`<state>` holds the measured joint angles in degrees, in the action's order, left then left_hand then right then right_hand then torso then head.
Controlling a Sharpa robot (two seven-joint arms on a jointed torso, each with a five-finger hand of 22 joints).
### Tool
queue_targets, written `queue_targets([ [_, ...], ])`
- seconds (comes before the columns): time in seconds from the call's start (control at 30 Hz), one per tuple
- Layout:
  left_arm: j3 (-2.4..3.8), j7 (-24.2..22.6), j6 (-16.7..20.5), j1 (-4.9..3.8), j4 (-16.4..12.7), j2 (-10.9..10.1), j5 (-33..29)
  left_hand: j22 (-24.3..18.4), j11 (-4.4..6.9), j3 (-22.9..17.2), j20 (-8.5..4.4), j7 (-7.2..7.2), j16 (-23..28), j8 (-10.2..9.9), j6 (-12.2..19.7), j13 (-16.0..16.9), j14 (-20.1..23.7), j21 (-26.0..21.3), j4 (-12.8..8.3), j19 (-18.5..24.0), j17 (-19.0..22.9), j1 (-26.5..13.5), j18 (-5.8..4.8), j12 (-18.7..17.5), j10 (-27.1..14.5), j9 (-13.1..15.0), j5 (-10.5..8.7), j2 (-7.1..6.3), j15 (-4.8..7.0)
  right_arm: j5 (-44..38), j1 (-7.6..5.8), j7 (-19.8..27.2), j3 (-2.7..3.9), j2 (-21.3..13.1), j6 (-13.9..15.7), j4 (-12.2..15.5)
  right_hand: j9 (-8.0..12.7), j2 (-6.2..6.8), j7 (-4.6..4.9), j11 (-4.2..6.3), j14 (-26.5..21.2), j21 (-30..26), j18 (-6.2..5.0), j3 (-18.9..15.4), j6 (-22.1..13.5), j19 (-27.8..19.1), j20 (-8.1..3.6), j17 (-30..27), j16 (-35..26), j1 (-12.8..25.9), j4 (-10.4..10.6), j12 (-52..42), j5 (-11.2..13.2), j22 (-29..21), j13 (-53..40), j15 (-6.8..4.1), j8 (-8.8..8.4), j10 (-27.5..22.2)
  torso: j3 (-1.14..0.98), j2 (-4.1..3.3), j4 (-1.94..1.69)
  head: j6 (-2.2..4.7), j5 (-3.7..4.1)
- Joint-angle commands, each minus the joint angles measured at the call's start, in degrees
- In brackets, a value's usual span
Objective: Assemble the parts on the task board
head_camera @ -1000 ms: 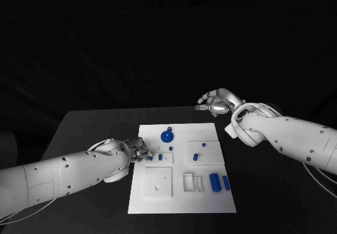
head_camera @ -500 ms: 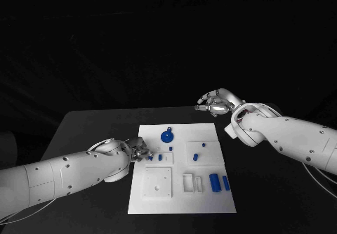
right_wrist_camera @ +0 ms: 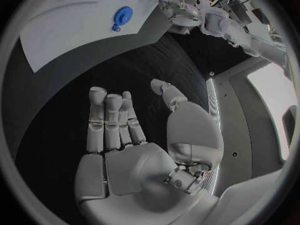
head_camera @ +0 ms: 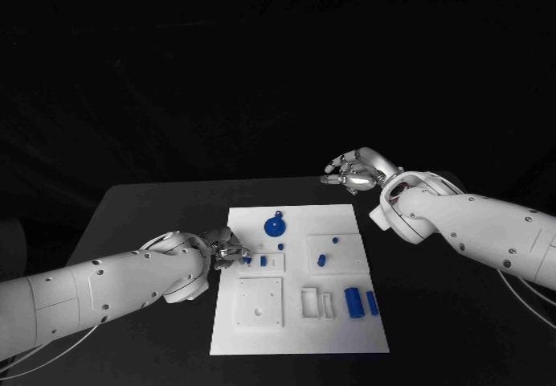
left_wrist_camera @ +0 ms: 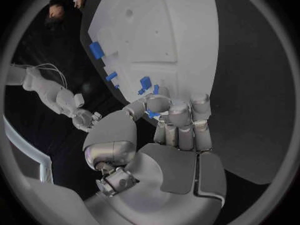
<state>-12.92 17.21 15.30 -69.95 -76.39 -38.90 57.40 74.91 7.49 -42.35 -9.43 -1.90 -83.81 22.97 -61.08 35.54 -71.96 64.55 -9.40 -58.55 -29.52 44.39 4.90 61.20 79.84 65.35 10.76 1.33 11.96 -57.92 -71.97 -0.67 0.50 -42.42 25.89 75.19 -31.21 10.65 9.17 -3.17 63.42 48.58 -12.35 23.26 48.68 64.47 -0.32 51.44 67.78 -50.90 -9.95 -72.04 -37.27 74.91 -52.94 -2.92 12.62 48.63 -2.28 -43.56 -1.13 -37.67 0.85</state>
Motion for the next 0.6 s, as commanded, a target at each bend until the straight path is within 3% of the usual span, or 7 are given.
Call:
queue_targets([
  [0.03,1.01,-12.61,2.98,-0.06,0.29,-0.24,-16.73,0.44,0.08,0.28,-5.99,3.31,0.42,-0.84,-7.62,-0.24,0.08,-0.42,0.73,0.63,0.21,1.58,0.36,-0.5,-0.39,0.18,-1.27,0.53,1.18,-0.26,0.19,0.54,0.0,0.02,-1.3,0.62,0.06,-0.2,0.28,0.08,-0.42,-0.15,-2.65,-0.02,0.02,-0.06,-0.54,-0.12,0.34,-1.24,-1.11,-0.43,1.25,1.15,0.12,-0.18,0.41,-0.44,0.04,0.04,0.0,0.47,0.03],
  [0.27,2.16,-23.75,3.46,-0.1,0.33,-1.46,-35.94,0.3,-0.31,0.69,-5.78,2.91,1.36,-2.57,-7.28,-0.72,0.73,-0.95,1.62,1.33,0.63,2.52,0.09,-1.59,-0.8,0.63,-2.1,0.5,0.94,-0.78,0.55,0.39,-0.11,0.1,-2.58,2.02,0.19,-0.75,0.28,0.08,-0.42,-0.12,-2.65,0.22,0.1,-0.02,-0.44,-0.29,0.49,-3.35,-4.03,-0.68,4.95,1.13,0.48,-0.17,0.52,-0.48,0.05,0.04,-0.1,1.22,0.05],
  [0.37,2.34,-27.19,2.74,-0.11,0.07,-1.79,-41.91,0.25,-0.59,1.01,-5.6,2.61,2.08,-3.7,-6.68,-0.92,1.51,-1.4,1.94,2.11,0.9,2.97,-0.13,-2.31,-1.59,0.89,-4.55,0.61,0.71,-3.23,0.74,0.29,-0.27,0.28,-3.2,2.71,0.26,-0.9,0.28,0.07,-0.41,-0.12,-2.65,0.49,0.12,0.01,-0.4,-0.34,0.54,-4.07,-5.1,-0.76,5.73,1.12,0.6,-0.17,0.53,-0.48,0.04,0.05,-0.1,1.73,-0.31],
  [0.43,2.37,-28.58,1.94,-0.11,0.02,-1.84,-44.46,0.26,-0.55,1.12,-5.55,2.59,2.13,-4.15,-6.51,-0.91,1.6,-1.5,2.05,2.29,0.9,3.19,-0.21,-2.42,-1.74,0.99,-5.18,0.71,0.71,-4.27,0.82,0.15,-0.44,0.37,-3.71,3.2,0.3,-0.96,0.28,0.07,-0.41,-0.11,-2.65,0.62,0.18,0.03,-0.35,-0.38,0.58,-4.48,-5.82,-0.83,6.48,1.12,0.69,-0.17,0.57,-0.47,0.02,0.09,-0.09,2.15,-0.45],
  [0.5,2.37,-29.87,1.27,-0.11,-0.13,-1.91,-46.93,0.26,-0.63,1.16,-5.5,2.52,2.29,-4.51,-6.32,-0.96,1.86,-1.63,2.11,2.53,0.95,3.33,-0.28,-2.61,-2.02,1.02,-5.43,0.64,0.66,-5.17,0.87,0.03,-0.83,0.58,-4.28,3.82,0.32,-0.97,0.28,0.07,-0.41,-0.12,-2.65,0.65,0.19,0.03,-0.33,-0.4,0.58,-4.55,-5.99,-0.85,6.72,1.12,0.72,-0.17,0.58,-0.47,0.03,0.07,-0.1,2.4,-0.52],
  [0.6,2.36,-31.47,0.56,-0.1,-0.32,-1.93,-49.55,0.25,-0.65,1.18,-5.48,2.49,2.34,-4.65,-6.28,-0.97,1.95,-1.7,2.15,2.63,0.96,3.41,-0.31,-2.66,-2.08,1.04,-5.56,0.64,0.63,-6.72,0.89,-0.08,-1.65,1.05,-5.19,5.04,0.33,-1.01,0.28,0.07,-0.4,-0.11,-2.65,0.7,0.22,0.05,-0.32,-0.41,0.6,-4.67,-6.17,-0.87,7.0,1.12,0.76,-0.17,0.59,-0.46,0.05,0.06,-0.03,3.38,-0.7],
])
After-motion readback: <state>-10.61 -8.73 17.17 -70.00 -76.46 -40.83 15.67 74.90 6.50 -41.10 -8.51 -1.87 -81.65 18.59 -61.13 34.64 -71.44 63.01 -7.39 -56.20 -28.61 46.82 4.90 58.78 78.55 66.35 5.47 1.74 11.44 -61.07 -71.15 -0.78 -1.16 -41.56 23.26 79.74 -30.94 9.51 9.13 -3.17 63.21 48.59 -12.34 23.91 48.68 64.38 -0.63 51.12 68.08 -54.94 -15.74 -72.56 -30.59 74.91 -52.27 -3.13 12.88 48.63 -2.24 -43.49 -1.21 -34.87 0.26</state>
